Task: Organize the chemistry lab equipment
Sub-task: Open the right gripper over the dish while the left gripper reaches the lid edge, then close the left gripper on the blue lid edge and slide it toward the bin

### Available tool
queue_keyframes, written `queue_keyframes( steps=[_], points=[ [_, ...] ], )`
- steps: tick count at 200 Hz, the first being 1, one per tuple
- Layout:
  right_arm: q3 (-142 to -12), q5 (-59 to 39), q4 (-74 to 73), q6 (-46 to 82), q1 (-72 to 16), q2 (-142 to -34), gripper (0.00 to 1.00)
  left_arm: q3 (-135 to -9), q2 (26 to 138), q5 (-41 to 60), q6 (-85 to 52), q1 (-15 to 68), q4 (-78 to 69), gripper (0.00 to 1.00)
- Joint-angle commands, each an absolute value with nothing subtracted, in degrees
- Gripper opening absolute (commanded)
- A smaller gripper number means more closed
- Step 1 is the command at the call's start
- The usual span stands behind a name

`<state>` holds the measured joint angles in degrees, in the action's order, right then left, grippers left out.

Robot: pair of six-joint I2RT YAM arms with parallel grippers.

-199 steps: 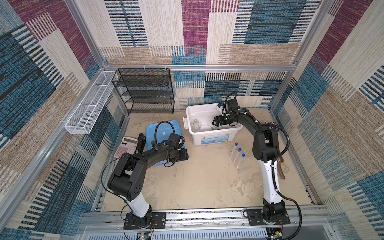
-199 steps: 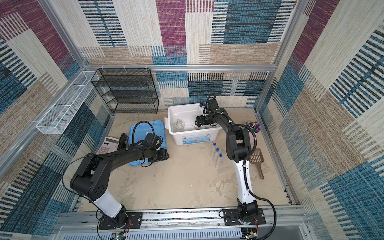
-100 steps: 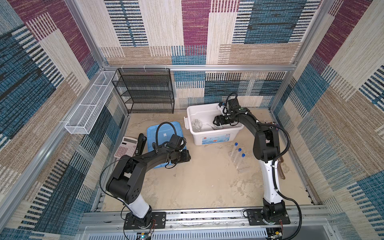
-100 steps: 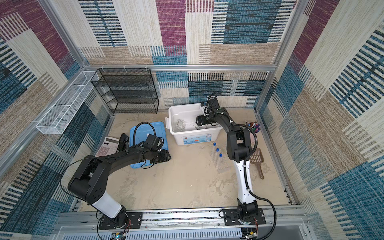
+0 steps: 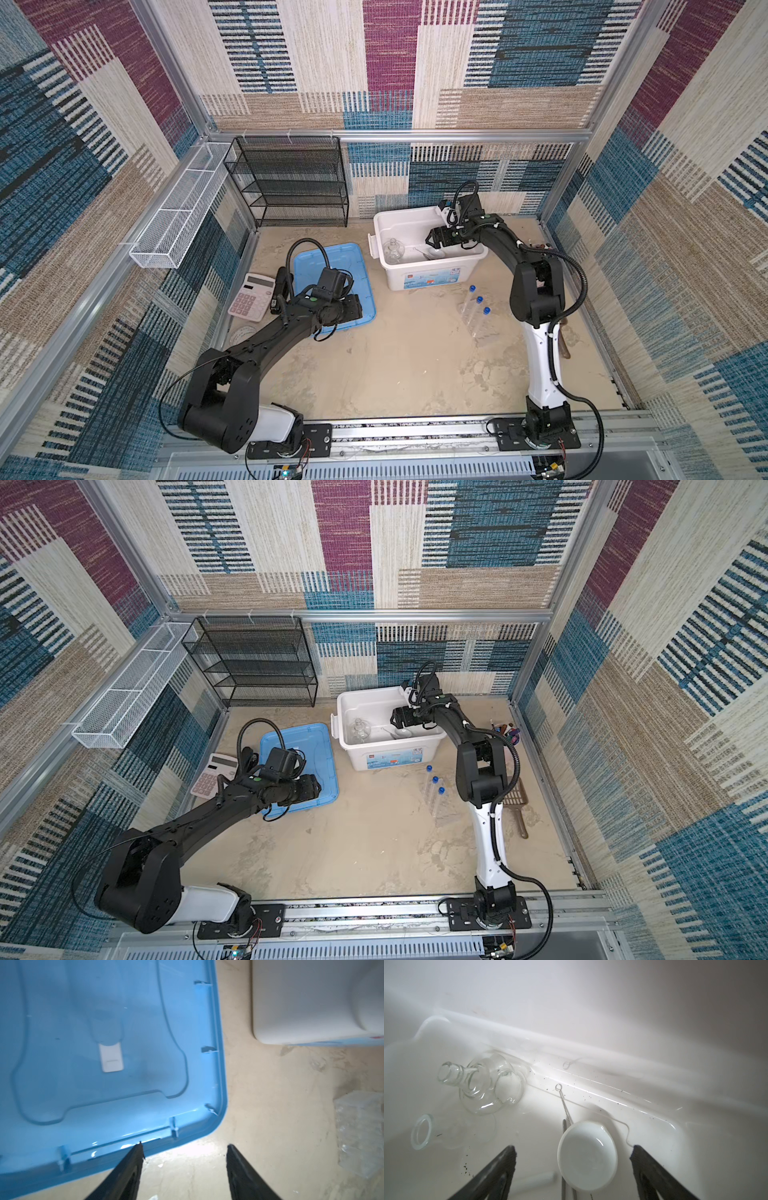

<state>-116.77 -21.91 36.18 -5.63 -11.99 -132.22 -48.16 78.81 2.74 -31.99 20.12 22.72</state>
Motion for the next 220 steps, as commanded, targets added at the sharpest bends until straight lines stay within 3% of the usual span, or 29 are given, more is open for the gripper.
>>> queue_keyframes(
  steps=[1,36,115,157,164,220],
  points=[
    [-116.33,-23.30,33.76,-5.26,-11.91,-130.97,0.89,-46.45,75.43,-2.37,-32.63,16.65,27.87,0.68],
    [-116.98,-23.89,33.76,-4.99,-11.96,-131.25,0.89,-44.18,70.83,-7.52,-31.79,9.91,30.84,0.71],
    [-116.97,-25.50,33.46,-4.64,-11.95,-131.40,0.90,-42.01,73.02,-5.39,-27.88,-2.94,28.83,0.70],
    [-116.77,-25.49,33.43,-4.59,-11.95,-131.40,0.90,-43.27,78.61,-3.59,-25.04,-5.32,26.91,0.63],
    [-116.76,-25.44,33.48,-4.60,-11.95,-131.40,0.90,-43.56,79.56,-3.06,-24.57,-5.37,26.54,0.56],
    [-117.03,-25.42,33.40,-4.73,-11.95,-131.48,0.90,-46.98,85.95,-1.31,-21.97,-5.57,25.50,0.49]
  ],
)
